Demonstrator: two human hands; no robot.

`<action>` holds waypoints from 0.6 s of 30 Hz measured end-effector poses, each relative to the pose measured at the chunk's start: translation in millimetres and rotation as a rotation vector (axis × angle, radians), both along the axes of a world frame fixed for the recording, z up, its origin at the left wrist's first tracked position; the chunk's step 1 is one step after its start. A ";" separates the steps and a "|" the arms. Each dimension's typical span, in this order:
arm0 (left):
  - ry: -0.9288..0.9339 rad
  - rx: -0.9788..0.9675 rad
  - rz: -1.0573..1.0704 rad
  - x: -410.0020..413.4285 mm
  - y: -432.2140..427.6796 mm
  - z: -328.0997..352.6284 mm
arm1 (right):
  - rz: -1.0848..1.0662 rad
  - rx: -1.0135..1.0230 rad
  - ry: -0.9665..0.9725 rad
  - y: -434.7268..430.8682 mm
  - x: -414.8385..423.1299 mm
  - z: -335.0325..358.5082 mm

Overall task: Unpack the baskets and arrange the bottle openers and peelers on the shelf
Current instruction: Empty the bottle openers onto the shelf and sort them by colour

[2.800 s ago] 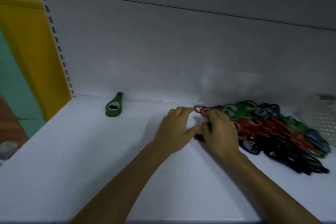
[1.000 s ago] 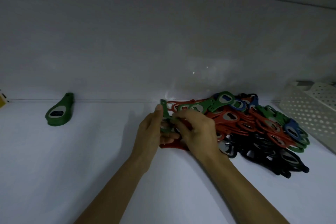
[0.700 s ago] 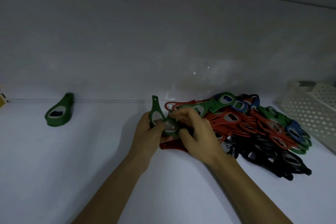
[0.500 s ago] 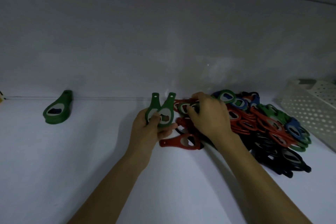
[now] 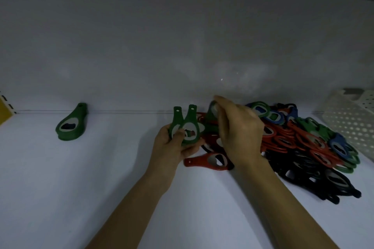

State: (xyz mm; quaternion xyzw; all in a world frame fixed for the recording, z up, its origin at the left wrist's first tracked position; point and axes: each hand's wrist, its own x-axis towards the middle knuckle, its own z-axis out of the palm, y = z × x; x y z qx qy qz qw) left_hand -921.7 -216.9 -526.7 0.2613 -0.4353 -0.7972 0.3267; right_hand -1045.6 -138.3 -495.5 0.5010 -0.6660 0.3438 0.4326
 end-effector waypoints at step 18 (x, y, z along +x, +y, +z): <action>0.134 0.157 0.117 1.5 -3.7 0.8 | 0.447 0.168 -0.694 -18.6 25.0 -21.1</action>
